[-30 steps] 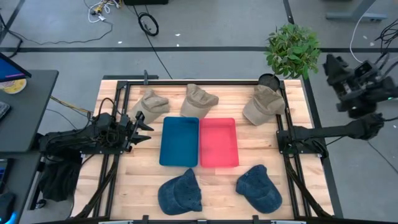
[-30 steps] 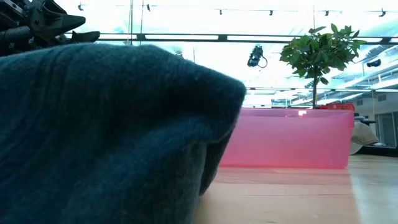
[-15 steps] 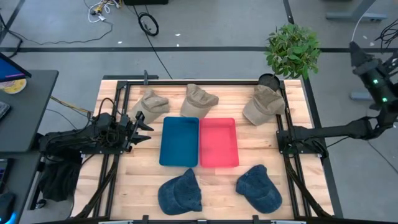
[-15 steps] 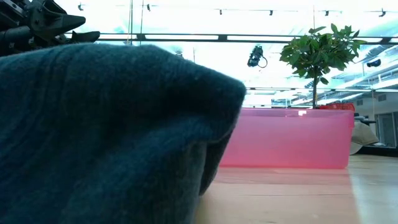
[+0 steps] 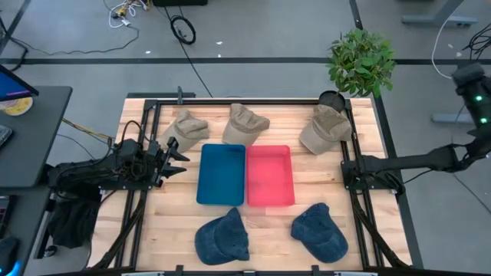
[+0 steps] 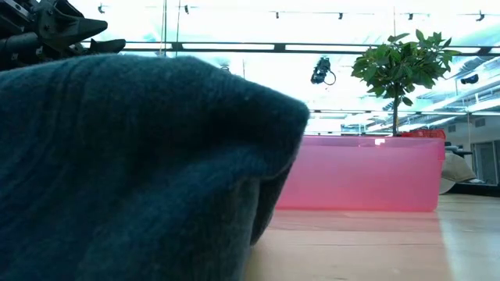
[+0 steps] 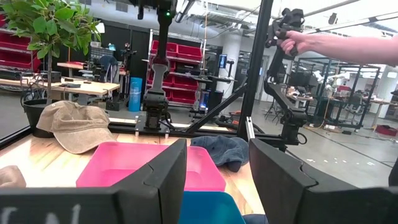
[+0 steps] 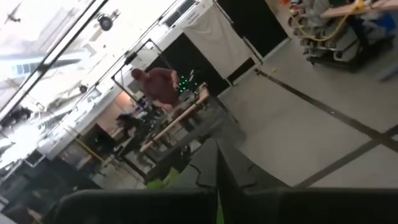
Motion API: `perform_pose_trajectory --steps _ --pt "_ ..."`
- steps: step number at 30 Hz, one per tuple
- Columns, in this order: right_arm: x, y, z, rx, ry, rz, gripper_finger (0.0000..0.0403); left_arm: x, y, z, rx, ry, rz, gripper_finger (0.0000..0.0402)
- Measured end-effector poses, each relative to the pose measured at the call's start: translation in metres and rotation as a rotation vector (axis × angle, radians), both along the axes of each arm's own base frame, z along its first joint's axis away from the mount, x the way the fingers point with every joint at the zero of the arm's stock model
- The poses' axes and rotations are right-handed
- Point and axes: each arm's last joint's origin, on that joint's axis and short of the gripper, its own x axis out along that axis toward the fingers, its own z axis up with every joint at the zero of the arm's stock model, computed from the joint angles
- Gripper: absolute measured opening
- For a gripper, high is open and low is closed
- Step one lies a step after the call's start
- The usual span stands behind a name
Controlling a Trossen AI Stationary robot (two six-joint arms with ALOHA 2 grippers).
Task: Pick & Place hat
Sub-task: Put the brown cap into the red bin
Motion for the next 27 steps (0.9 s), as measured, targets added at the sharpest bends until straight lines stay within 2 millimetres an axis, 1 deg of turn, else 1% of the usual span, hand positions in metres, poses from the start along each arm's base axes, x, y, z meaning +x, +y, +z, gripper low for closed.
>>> perform_pose_trajectory --steps 2,6,9,12,15,17,19,23,27 --pt "-0.015 -0.004 -0.004 0.012 -0.049 0.005 0.0001 0.0 0.0 0.0 0.0 0.0 0.0 0.0177" --pt "-0.042 -0.018 -0.016 0.021 -0.131 0.075 0.0 0.0 0.0 0.0 0.0 0.0 0.0 0.0177" --pt "-0.053 -0.03 -0.024 0.031 -0.169 0.13 0.0 0.0 0.0 0.0 0.0 0.0 0.0 0.0177" --pt "-0.056 -0.037 -0.027 0.033 -0.148 0.165 0.0 0.0 0.0 0.0 0.0 0.0 -0.001 0.0177" --pt "-0.053 -0.04 -0.024 0.031 -0.122 0.18 0.0 0.0 0.0 0.0 0.0 0.0 -0.001 0.0177" --pt "-0.047 -0.037 -0.015 0.026 -0.085 0.175 0.0 0.0 0.0 0.0 0.0 0.0 0.0 0.0177" --pt "-0.035 -0.031 -0.004 0.017 0.002 0.152 0.0 0.0 0.0 0.0 0.0 0.001 0.0 0.0177" --pt "-0.006 -0.017 0.021 0.001 0.214 0.088 0.0 0.0 0.0 0.0 -0.001 0.0 0.0 0.0177" --pt "0.014 -0.003 0.042 0.009 0.398 -0.017 0.0 0.0 0.0 0.0 0.0 0.0 0.0 0.0177"
